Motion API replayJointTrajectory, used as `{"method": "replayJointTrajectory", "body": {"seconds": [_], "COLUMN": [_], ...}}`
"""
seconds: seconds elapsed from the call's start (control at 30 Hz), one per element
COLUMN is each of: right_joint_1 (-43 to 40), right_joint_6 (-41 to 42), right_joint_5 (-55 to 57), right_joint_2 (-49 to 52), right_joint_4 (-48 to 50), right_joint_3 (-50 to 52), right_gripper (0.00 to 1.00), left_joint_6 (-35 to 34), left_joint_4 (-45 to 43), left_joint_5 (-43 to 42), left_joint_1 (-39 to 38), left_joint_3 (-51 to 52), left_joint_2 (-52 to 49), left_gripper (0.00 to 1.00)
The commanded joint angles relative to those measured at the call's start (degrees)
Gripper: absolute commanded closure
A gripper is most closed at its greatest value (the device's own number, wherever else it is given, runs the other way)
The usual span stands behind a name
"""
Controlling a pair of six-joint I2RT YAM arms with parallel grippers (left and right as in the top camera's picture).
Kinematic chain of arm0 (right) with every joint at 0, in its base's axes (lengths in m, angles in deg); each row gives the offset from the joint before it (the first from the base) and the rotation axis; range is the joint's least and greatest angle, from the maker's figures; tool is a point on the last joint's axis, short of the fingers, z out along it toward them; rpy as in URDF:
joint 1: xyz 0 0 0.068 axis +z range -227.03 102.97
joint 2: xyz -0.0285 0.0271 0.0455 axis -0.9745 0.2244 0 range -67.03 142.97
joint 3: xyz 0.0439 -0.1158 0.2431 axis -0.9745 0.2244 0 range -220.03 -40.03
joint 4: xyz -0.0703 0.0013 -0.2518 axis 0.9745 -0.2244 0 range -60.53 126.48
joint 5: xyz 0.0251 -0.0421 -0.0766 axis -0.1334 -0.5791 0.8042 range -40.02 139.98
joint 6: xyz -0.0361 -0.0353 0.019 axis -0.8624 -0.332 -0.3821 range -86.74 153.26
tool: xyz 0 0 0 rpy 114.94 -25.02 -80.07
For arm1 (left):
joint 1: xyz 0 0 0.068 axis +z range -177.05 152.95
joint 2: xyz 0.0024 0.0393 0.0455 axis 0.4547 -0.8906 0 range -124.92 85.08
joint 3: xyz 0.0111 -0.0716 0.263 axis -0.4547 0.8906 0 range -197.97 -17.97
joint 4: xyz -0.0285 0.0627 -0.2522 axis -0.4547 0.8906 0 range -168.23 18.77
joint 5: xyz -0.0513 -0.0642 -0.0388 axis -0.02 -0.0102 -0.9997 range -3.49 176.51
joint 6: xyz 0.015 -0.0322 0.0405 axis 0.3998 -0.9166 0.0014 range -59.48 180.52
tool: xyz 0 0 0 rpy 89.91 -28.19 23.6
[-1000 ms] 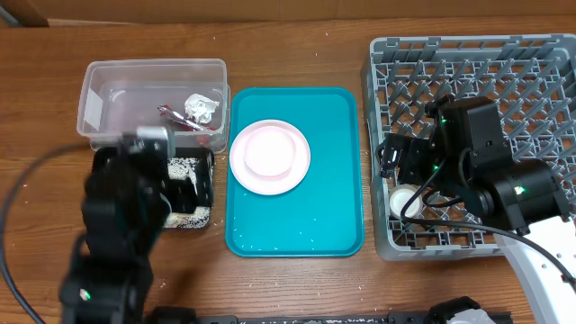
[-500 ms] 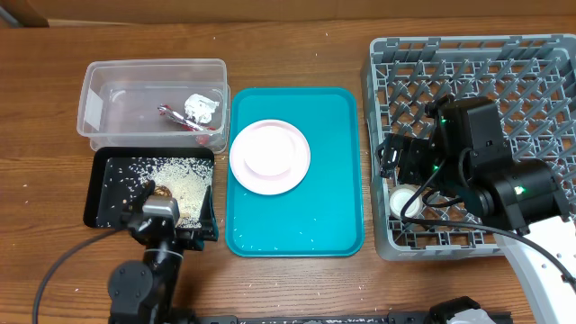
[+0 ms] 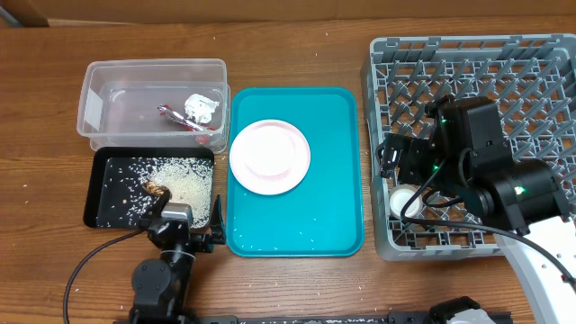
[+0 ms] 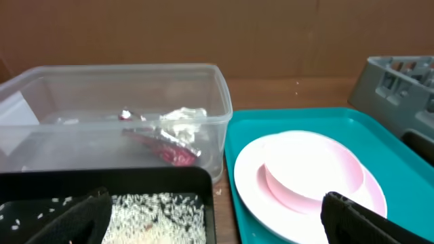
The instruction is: Sort waste into correct bins and load items into the dishwasher
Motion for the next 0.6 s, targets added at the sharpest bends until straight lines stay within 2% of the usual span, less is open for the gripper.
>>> {"method": "replayJointTrajectory", "body": {"seconds": [0.0, 0.43, 0.57], "right_joint_1": [-0.26, -0.26, -0.26], "right_joint_6": [-0.13, 0.28, 1.84], "right_joint_5": [-0.13, -0.68, -12.59], "right_joint_2": [-0.31, -0.31, -0.31], "right_joint_4": [0.33, 0.33, 3.39], "right_joint_3": [-0.87, -0.87, -0.87], "right_gripper": [0.00, 0.00, 0.00], "left_joint_6": [1.25, 1.25, 1.25], "left_joint_4": [-1.51, -1.51, -1.51], "left_joint_5": [0.20, 0.22, 0.22], "left_joint_1": [-0.33, -0.33, -0.33], "left_joint_3": [0.92, 0.94, 0.92], "left_joint_2": [0.74, 0.70, 0.70], "left_gripper": [0.00, 0.00, 0.00]}}
